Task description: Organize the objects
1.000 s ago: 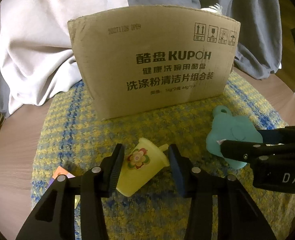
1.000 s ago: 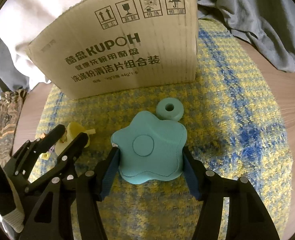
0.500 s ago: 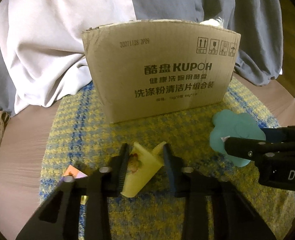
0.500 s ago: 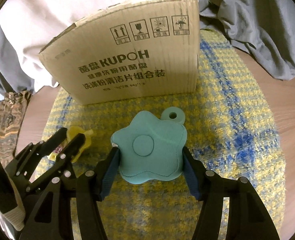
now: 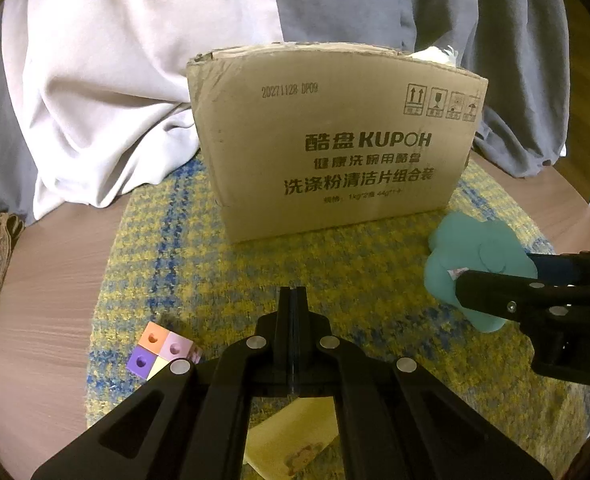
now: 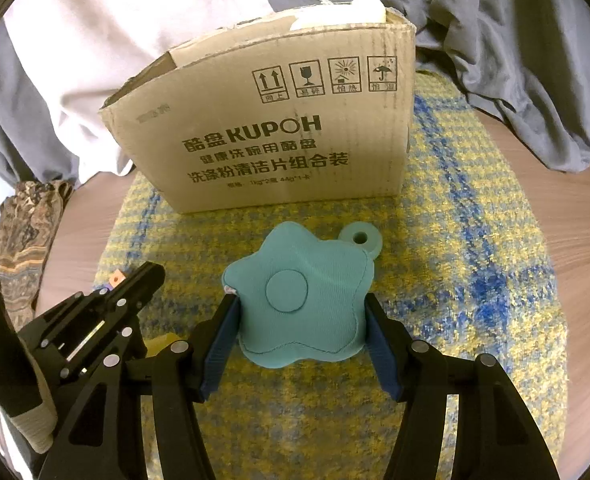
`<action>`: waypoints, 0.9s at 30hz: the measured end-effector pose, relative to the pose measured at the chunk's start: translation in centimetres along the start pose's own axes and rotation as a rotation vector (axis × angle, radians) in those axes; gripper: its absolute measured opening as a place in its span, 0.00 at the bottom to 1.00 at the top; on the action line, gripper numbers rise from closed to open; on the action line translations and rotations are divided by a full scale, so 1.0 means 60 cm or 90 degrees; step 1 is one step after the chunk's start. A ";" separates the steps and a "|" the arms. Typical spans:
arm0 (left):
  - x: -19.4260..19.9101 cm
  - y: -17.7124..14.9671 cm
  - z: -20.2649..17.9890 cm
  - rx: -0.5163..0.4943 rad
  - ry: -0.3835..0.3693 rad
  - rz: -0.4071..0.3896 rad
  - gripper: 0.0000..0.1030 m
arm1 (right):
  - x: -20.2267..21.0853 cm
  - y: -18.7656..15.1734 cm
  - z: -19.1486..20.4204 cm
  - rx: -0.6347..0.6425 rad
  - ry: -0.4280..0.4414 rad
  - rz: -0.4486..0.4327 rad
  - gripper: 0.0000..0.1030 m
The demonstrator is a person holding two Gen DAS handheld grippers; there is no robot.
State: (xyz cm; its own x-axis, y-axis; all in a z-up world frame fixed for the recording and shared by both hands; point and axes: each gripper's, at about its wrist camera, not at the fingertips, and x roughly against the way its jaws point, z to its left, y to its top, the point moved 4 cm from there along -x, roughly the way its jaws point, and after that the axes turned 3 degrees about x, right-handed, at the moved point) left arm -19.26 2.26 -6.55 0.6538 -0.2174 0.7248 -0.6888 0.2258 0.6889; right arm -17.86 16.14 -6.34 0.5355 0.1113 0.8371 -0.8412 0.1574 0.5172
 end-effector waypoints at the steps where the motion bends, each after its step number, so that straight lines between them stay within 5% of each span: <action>1: 0.001 0.000 0.000 0.001 -0.001 0.000 0.02 | 0.000 0.000 0.000 0.000 0.000 0.000 0.59; 6: 0.004 -0.007 0.005 0.006 0.005 0.002 0.03 | 0.004 0.000 0.006 0.004 0.002 -0.001 0.59; 10: 0.014 -0.012 0.012 0.013 0.021 -0.011 0.54 | 0.005 -0.002 0.008 0.005 0.004 0.000 0.59; 11: 0.019 -0.014 0.014 0.016 0.027 -0.020 0.58 | 0.005 -0.003 0.009 0.005 0.005 0.000 0.59; 15: 0.028 -0.021 0.014 0.021 0.030 -0.019 0.64 | 0.003 -0.007 0.010 0.006 0.008 0.004 0.59; 19: 0.038 -0.032 0.018 0.044 0.035 -0.020 0.84 | 0.008 -0.011 0.008 0.010 0.007 0.003 0.59; 27: 0.039 -0.062 0.021 0.089 0.028 -0.002 0.90 | 0.014 -0.020 -0.006 0.013 0.006 0.007 0.59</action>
State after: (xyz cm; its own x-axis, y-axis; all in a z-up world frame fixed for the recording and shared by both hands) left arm -15.59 -0.28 -7.42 0.6674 -0.1756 0.7237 -0.7212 0.0897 0.6869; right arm -16.40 16.41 -6.31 0.5271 0.1226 0.8409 -0.8482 0.1361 0.5118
